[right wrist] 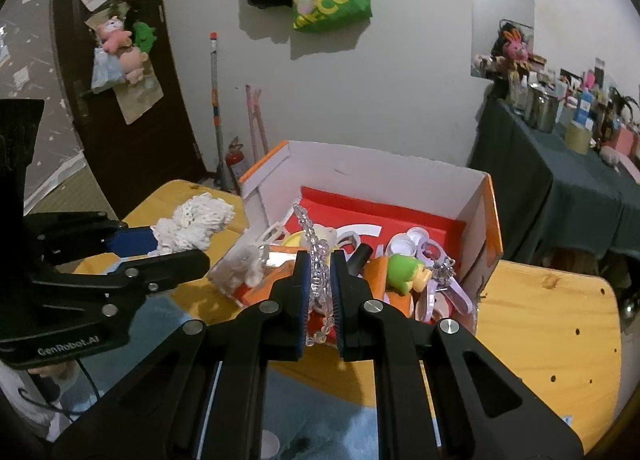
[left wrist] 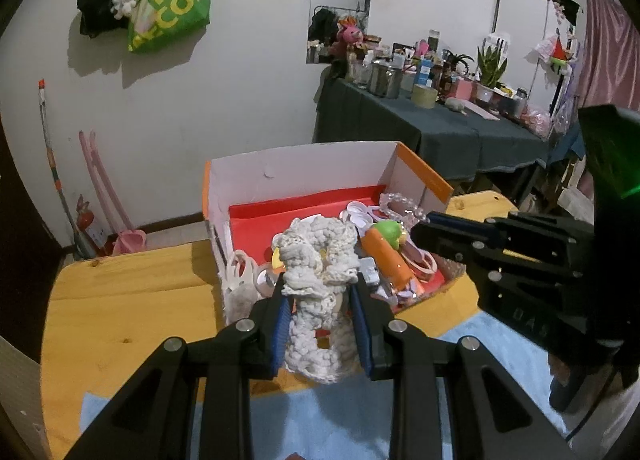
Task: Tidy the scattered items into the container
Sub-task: 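Carry the scrunchie in the left tool while the right tool carries the bracelet to the orange box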
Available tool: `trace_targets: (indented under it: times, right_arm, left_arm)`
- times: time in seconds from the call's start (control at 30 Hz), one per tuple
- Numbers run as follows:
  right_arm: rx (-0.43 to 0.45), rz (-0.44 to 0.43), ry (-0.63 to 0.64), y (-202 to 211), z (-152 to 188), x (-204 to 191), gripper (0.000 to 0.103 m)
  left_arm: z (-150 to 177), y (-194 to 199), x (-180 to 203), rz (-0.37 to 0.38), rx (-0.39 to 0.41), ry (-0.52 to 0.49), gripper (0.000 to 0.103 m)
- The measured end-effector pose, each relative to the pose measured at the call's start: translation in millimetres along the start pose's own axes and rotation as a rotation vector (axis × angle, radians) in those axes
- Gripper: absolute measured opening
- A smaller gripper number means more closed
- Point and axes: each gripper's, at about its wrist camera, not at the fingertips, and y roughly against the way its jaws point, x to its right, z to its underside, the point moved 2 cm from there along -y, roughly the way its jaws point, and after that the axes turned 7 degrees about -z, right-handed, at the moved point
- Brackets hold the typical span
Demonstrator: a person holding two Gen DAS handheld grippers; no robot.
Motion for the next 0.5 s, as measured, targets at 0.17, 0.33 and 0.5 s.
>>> trace_targets:
  times: [0.17,0.33,0.5]
  right_arm:
    - [-0.036,0.013,-0.081,-22,1,19,0.01]
    - [-0.071,0.012,-0.158,-41,5,36,0.01]
    - [-0.1,0.032,-0.171,-58,10,43,0.01]
  left_arm:
    - [-9,-29,-2,0.003,-0.032,0.024,0.03]
    - [-10,-57,-3,0.01,-0.077,0.033,0.03]
    - [-6,-79,-5,0.009,-0.116,0.045,0.03]
